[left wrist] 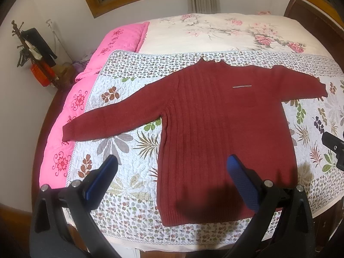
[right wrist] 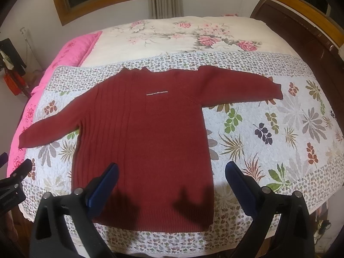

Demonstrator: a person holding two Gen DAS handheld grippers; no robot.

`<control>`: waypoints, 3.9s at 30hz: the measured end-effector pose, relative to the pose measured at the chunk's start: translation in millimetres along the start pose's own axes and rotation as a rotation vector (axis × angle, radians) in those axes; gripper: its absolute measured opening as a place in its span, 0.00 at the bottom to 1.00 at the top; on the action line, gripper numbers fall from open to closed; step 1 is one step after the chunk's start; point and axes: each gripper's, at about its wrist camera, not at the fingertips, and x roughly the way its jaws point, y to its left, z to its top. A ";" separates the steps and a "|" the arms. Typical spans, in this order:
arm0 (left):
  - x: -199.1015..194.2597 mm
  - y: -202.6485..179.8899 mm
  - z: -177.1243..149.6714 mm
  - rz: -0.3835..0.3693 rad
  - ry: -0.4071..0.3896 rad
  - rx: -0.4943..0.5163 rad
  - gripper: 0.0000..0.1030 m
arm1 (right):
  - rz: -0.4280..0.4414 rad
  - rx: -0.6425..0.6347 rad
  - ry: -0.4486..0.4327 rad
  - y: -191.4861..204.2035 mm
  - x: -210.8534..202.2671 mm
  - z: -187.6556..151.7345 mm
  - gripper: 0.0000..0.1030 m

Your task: Fold small clothes

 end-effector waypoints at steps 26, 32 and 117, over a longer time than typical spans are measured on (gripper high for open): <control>-3.7 -10.0 7.2 0.027 -0.008 0.009 0.97 | 0.011 0.003 0.003 -5.0 3.4 7.7 0.96; -2.9 -13.2 6.8 0.033 -0.003 0.006 0.97 | 0.012 0.003 0.004 -5.2 4.3 7.5 0.96; 250.3 -94.6 165.3 -0.024 0.075 -0.260 0.97 | 0.550 -0.273 0.169 -46.7 309.2 217.4 0.21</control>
